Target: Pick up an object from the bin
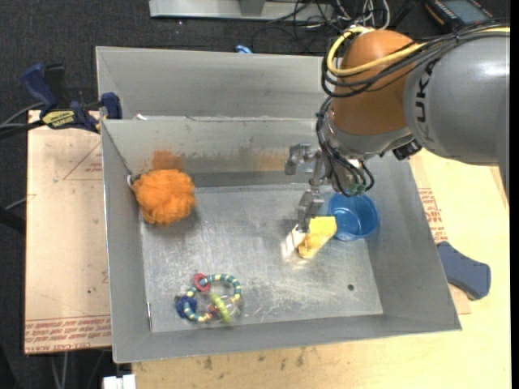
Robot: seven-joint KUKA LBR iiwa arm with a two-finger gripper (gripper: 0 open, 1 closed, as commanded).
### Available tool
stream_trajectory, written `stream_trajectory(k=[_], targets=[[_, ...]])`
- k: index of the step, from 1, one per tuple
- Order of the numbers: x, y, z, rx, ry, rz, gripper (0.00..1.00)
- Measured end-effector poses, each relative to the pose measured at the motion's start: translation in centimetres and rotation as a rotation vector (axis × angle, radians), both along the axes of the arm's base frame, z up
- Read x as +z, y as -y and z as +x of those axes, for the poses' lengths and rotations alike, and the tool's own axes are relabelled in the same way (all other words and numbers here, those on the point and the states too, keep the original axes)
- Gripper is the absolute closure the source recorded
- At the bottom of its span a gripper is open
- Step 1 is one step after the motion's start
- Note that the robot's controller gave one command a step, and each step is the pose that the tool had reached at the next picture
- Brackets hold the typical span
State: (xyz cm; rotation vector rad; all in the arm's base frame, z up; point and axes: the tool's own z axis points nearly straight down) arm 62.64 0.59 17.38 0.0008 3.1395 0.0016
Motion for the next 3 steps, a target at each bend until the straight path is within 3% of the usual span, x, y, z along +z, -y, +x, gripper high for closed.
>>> stream_trajectory(k=[1, 3], targets=[[0.0, 0.0, 0.0, 0.000, 0.000, 0.000, 0.00], [-1.9, 2.4, -2.7, 0.089, 0.005, 0.002, 0.00]])
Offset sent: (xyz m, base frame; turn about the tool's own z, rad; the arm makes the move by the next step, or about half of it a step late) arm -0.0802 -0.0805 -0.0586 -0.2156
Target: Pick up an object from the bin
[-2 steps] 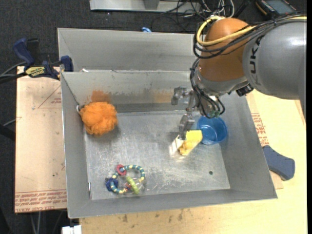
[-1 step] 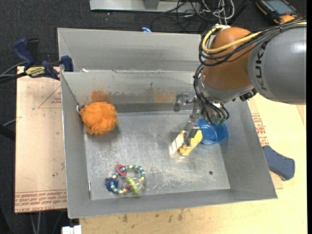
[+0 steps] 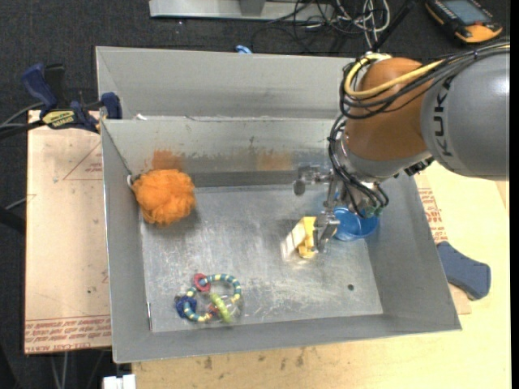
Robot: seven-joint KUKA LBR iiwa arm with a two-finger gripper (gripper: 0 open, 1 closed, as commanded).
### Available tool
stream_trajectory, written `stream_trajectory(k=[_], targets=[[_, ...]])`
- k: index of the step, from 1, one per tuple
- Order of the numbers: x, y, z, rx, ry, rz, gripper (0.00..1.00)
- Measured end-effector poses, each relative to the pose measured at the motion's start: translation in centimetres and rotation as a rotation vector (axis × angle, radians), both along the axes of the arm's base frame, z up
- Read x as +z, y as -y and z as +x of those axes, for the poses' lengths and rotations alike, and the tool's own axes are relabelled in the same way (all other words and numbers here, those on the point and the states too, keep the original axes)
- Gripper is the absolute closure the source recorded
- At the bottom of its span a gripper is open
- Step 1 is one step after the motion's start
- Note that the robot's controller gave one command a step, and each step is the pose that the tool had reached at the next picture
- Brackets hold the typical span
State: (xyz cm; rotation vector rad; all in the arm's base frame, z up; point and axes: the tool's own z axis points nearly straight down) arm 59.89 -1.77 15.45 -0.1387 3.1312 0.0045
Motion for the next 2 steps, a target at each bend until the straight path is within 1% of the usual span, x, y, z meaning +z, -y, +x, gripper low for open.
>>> stream_trajectory(k=[1, 2], targets=[[-3.0, 0.4, 0.6, 0.016, -0.005, -0.007, 0.00], [-5.1, -1.2, 0.8, 0.129, -0.004, -0.001, 0.00]])
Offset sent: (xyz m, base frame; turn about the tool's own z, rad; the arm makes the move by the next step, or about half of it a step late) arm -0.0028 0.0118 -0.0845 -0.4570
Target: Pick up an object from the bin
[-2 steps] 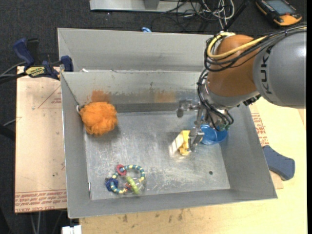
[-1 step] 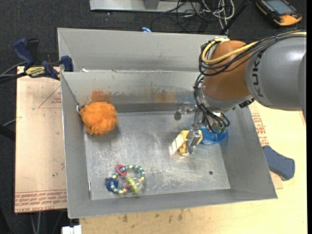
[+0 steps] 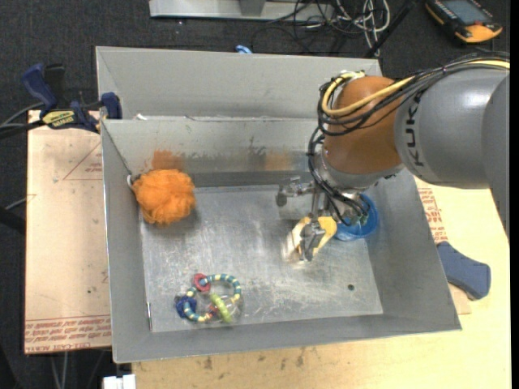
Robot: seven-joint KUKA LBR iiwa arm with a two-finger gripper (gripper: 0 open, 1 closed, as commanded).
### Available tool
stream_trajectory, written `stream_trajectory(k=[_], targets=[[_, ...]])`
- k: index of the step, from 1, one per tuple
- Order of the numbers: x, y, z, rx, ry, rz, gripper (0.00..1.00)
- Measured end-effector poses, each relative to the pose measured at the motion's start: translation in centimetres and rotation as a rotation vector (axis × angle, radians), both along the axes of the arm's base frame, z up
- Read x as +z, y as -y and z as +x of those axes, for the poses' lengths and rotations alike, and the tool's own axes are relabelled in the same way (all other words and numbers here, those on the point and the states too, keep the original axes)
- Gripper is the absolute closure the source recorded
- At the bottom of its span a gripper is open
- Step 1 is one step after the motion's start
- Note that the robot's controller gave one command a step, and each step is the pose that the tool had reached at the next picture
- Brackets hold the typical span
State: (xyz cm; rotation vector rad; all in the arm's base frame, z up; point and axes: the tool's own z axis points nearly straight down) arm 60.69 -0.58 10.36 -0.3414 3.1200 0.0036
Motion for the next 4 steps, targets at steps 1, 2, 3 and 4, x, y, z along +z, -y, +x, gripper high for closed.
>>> stream_trajectory(k=[1, 2, 3, 4], targets=[[-1.6, 0.0, 1.0, 0.252, -0.004, 0.001, 0.00], [-2.2, 5.9, 4.0, 0.184, 0.011, 0.000, 1.00], [-2.1, 5.9, 4.0, 0.184, 0.012, 0.000, 1.00], [11.2, 2.6, 2.4, 0.258, 0.003, -0.002, 1.00]])
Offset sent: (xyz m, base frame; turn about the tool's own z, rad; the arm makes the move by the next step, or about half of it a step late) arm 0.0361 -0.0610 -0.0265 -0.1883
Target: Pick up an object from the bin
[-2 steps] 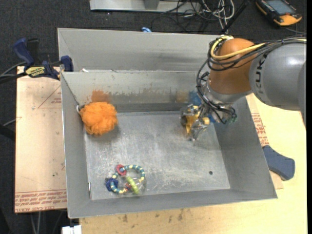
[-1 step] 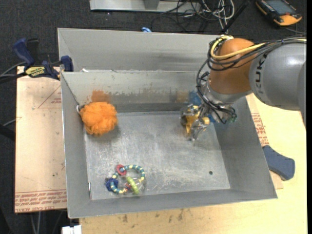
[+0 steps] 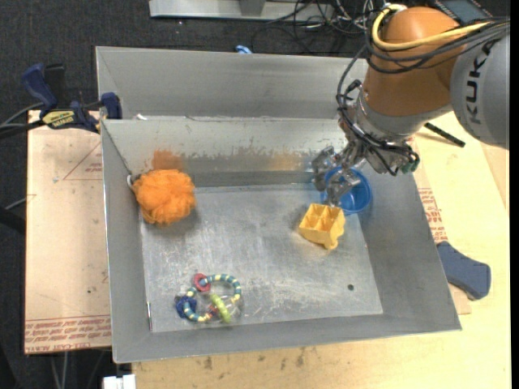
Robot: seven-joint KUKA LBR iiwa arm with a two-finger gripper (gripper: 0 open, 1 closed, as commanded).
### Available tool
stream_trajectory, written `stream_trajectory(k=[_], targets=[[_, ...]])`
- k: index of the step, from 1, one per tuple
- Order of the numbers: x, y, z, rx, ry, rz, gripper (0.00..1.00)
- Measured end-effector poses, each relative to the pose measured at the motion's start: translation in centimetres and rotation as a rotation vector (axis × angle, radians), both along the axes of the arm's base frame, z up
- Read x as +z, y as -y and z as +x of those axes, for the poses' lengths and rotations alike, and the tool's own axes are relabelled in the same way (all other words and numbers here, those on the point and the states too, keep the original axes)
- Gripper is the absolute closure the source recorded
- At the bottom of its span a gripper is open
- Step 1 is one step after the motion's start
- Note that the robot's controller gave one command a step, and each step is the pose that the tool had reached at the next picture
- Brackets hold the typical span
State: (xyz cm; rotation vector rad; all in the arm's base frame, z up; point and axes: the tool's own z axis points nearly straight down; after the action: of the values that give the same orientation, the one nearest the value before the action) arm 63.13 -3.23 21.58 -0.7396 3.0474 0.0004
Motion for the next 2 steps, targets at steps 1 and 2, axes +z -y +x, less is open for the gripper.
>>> stream_trajectory(k=[1, 2], targets=[[-0.1, 0.0, 0.0, -0.001, -0.001, 0.000, 1.00], [-7.6, -0.4, 0.4, 0.125, -0.007, 0.000, 0.00]])
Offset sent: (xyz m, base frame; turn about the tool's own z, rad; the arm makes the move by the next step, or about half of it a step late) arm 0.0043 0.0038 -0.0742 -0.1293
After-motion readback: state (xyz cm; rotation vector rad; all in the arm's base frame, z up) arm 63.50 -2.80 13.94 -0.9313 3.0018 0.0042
